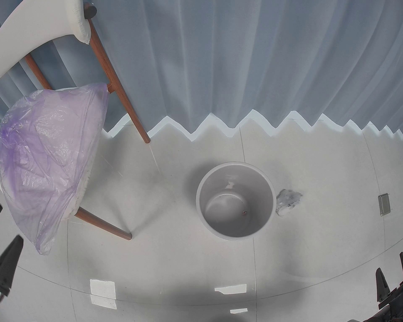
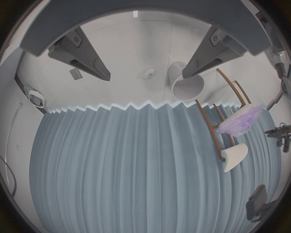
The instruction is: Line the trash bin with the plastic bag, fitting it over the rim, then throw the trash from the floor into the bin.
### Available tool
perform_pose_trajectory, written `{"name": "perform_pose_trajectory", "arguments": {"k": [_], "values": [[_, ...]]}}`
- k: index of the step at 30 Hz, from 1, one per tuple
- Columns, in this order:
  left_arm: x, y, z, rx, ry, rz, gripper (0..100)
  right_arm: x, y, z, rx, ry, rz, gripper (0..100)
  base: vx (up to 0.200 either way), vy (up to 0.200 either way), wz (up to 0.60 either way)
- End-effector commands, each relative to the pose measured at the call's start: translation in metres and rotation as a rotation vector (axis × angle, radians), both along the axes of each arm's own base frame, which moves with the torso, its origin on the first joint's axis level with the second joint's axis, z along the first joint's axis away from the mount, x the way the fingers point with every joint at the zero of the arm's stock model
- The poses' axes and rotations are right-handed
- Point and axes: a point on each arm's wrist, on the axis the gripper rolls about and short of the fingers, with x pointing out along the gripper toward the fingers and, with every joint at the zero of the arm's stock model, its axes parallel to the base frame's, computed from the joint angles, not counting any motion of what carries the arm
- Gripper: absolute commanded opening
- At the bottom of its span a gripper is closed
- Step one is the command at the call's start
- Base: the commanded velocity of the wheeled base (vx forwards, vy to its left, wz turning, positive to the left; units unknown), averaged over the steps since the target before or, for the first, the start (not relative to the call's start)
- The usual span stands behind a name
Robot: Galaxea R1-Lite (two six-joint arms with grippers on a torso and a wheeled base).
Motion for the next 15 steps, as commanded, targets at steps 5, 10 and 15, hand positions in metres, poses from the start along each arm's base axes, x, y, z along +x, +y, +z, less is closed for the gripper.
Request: {"name": "perform_pose_trajectory", "arguments": {"k": [5,10,15], "values": [[0.118,-0.031,0.046,0.038,0.177,-0.203,100,0.000,0.000,-0.005,0.006,-0.001,0.000,100,0.000,0.000,0.00],[0.172,-0.043,0.041,0.203,0.146,-0.129,100,0.000,0.000,-0.005,0.006,-0.001,-0.001,100,0.000,0.000,0.00],[0.210,-0.057,0.046,0.246,0.182,0.070,100,0.000,0.000,-0.005,0.006,-0.001,-0.001,100,0.000,0.000,0.00]]}}
